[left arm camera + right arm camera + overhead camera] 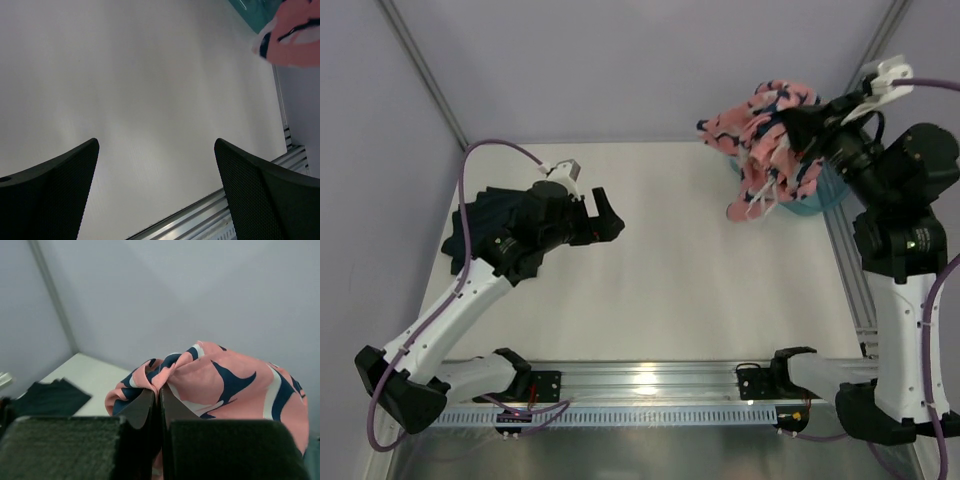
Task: Fold and stack the shorts
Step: Place the shorts at the center of the board.
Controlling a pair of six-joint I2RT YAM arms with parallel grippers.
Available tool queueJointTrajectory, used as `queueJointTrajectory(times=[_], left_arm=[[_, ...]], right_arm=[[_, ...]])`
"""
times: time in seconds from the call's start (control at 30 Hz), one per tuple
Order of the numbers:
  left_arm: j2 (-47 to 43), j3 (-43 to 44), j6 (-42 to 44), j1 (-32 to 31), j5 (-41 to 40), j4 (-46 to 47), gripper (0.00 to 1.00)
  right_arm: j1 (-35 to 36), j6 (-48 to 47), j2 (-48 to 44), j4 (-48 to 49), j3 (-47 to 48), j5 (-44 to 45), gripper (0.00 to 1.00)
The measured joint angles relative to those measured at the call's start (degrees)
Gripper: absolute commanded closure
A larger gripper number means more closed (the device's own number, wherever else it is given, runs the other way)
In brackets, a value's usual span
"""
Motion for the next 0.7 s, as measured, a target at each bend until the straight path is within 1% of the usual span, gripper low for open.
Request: queueJointTrajectory(times=[0.03,0.1,0.17,0.23,0.3,0.33,0.43,0.5,0.53,0.57,0.6,0.63,0.67,0.7], left_arm=[[-0.6,0.4,0.2,0.0,-0.9,-1.0,0.01],[-1.9,0.6,0.3,0.3,-2.4,-3.3,0.01],[-2.7,0.9,0.3,1.3,-3.3,-6.3,0.01],[-2.6,1.2,0.1,3.1,-3.7,-8.9,0.01],[-1.9,1.2,0.1,4.3,-4.1,-10.8,0.01],[-1.5,1.2,0.1,4.7,-4.3,-11.3,0.01],[-0.5,0.7,0.1,4.7,-3.8,-11.7,0.01],[0.4,0.3,0.2,5.2,-1.9,-11.5,0.01],[1.1,0.1,0.1,5.4,-0.7,-11.3,0.02],[1.9,-0.1,0.1,5.6,0.7,-11.0,0.03],[2.7,-0.6,0.1,5.8,2.7,-10.2,0.05],[3.4,-1.5,0.0,5.9,5.4,-8.5,0.05],[3.9,-2.5,0.0,6.0,7.5,-7.0,0.05],[4.3,-3.7,-0.1,6.0,9.4,-5.6,0.05]], right_arm=[[1.0,0.9,-1.6,-0.5,-3.2,-1.7,0.96],[6.4,3.2,-6.1,1.2,-14.8,-3.2,0.96],[12.9,5.4,-8.3,1.6,-26.5,-3.6,0.96],[17.7,7.2,-7.3,2.3,-36.1,-3.6,0.94],[22.8,7.9,-2.7,2.2,-43.0,-3.3,0.92],[24.8,7.8,1.9,1.5,-44.4,-3.0,0.89],[29.3,6.5,15.1,-1.0,-43.7,-2.7,0.89],[30.4,5.6,19.7,-3.5,-41.4,-1.9,0.88],[30.5,5.3,20.5,-4.5,-40.0,-1.2,0.84],[30.4,5.2,20.6,-5.3,-38.6,-0.8,0.66],[30.2,5.2,20.3,-5.7,-36.8,-0.5,0.57],[30.1,4.7,20.0,-5.6,-35.0,-0.5,0.5],[29.9,4.5,19.7,-5.2,-33.6,-0.5,0.46],[29.8,4.2,19.2,-4.9,-32.3,-0.4,0.45]])
